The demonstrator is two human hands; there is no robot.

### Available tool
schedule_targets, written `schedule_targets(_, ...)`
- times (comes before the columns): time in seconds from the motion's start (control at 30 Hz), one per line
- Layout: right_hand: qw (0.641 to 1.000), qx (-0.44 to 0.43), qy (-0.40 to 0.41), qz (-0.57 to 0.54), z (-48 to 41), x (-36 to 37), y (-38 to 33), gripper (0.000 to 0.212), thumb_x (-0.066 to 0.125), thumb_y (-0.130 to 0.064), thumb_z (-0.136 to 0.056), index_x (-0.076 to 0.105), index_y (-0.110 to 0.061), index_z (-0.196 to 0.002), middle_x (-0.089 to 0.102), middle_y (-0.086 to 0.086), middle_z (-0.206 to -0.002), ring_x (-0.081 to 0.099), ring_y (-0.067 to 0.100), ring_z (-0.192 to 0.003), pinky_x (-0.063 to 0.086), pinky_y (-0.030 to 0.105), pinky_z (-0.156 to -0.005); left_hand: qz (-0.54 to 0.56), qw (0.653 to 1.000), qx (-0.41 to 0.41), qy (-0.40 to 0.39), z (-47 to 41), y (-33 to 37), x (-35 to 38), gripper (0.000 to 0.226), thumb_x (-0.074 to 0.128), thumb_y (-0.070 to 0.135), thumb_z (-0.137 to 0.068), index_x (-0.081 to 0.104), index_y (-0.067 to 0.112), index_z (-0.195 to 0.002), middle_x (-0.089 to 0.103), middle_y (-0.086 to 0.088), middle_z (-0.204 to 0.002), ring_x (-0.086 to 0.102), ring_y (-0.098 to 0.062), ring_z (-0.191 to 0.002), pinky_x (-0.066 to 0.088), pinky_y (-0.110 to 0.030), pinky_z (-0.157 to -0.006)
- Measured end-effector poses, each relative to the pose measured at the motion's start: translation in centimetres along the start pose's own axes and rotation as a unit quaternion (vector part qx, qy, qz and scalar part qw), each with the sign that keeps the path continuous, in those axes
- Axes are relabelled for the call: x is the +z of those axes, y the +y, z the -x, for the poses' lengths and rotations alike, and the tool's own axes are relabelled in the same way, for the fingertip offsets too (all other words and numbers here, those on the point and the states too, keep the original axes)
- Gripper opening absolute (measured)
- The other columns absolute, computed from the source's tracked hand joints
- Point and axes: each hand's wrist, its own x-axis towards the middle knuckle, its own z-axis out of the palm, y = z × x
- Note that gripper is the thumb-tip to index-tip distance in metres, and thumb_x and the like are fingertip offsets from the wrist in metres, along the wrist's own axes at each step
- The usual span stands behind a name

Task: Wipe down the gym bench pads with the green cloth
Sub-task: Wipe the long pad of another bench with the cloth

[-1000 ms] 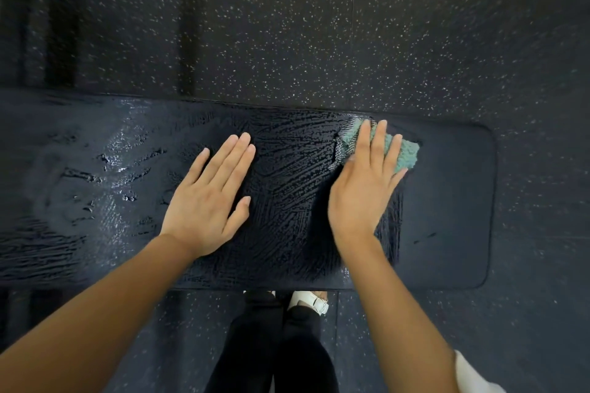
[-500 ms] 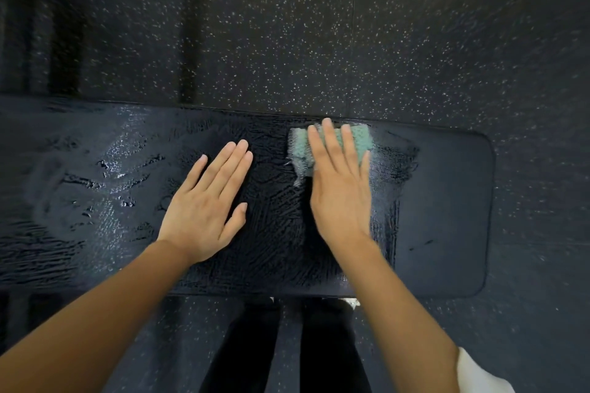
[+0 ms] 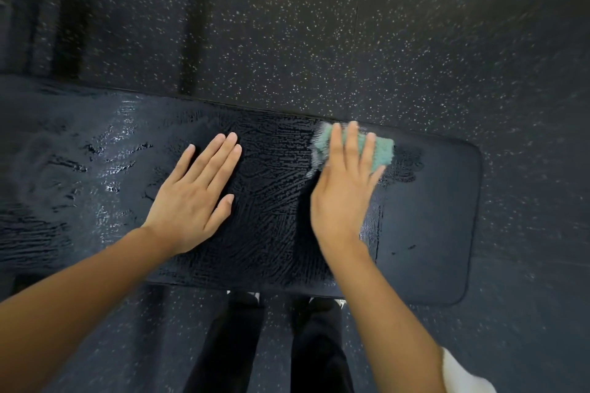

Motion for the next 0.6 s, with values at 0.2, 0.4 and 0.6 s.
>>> schedule_targets(0.2, 0.989, -0.124, -0.073, 0.025, 0.9, 0.4, -0.7, 0.065, 0.041, -0.01, -0.098, 0.015, -0.027, -0.156, 0.007, -0.006, -0.164, -0.004, 0.022, -0.151, -0.007, 0.049, -0.118, 0.0, 1.0, -0.01, 0.005, -0.3, 0.5, 0.0, 0.065, 0.023, 0.036, -0.101, 0.013, 0.006, -0.158, 0.008, -0.009, -0.167, 0.007, -0.023, -0.154, 0.007, -0.046, -0.124)
schedule_targets(0.4, 0.985, -0.149, -0.079, 0.031, -0.6, -1.2, 2.0, 0.067, 0.04, -0.003, -0.097, 0.018, -0.027, -0.156, 0.01, -0.008, -0.164, 0.0, 0.018, -0.151, -0.002, 0.047, -0.119, 0.004, 1.0, -0.022, 0.005, -1.0, 1.6, 0.1, 0.064, 0.022, 0.035, -0.102, 0.012, 0.005, -0.158, 0.007, -0.01, -0.167, 0.006, -0.024, -0.154, 0.006, -0.046, -0.124)
schedule_targets(0.6, 0.997, -0.043, -0.042, 0.038, -2.2, -3.6, 7.6, 0.067, 0.036, -0.004, -0.1, 0.012, -0.032, -0.156, 0.004, -0.013, -0.163, -0.005, 0.013, -0.151, -0.002, 0.045, -0.121, 0.016, 0.999, -0.039, 0.007, -1.8, 2.8, 0.2, 0.065, 0.021, 0.037, -0.102, 0.01, 0.005, -0.158, 0.005, -0.009, -0.167, 0.003, -0.024, -0.154, 0.005, -0.046, -0.124)
